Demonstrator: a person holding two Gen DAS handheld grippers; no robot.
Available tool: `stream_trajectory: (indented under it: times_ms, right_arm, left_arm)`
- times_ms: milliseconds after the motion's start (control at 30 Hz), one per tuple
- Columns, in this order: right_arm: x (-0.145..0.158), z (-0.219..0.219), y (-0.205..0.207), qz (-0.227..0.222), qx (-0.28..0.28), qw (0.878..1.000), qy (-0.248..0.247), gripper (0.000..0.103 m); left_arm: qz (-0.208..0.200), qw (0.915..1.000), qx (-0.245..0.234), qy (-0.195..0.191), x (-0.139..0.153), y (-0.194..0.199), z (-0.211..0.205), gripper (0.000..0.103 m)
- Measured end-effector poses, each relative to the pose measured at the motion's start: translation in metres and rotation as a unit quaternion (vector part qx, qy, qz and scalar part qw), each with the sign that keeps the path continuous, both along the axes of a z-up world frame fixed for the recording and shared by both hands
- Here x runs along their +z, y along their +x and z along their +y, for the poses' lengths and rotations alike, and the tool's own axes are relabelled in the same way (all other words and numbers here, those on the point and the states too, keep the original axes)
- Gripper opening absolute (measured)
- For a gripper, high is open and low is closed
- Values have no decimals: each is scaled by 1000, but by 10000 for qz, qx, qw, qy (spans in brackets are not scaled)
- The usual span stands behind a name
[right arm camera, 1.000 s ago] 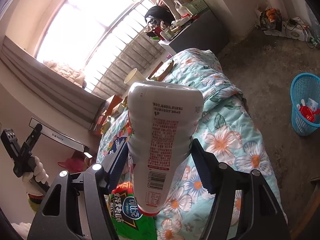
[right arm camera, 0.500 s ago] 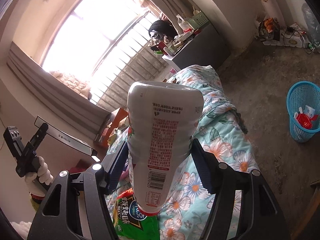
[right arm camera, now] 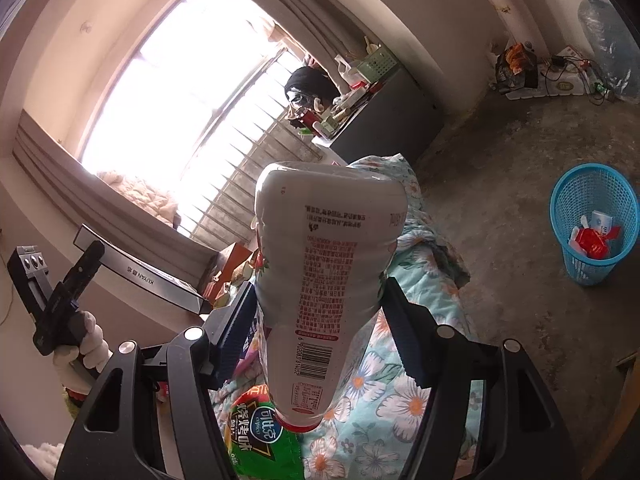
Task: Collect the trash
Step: 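Carry the grey box and white bottle in both tools over the wastebasket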
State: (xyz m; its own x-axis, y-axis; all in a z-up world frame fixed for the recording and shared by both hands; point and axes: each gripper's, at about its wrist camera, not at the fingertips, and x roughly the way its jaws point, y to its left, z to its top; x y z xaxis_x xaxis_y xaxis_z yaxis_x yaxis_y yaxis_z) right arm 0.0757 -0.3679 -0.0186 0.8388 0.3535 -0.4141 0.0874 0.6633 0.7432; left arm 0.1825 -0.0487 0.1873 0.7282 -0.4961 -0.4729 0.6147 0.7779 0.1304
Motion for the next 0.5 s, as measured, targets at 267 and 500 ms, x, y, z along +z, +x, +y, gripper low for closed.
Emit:
stream_trajectory:
  times_ms: [267, 500]
  right_arm:
    - [-5, -30, -19, -35, -350, 9993, 85, 63]
    - [-5, -70, -40, 37, -875, 9961, -74, 63]
  left_arm:
    - [90, 9988, -475, 70, -10, 5, -59, 81]
    - [342, 9941, -1023, 104, -25, 9, -135, 81]
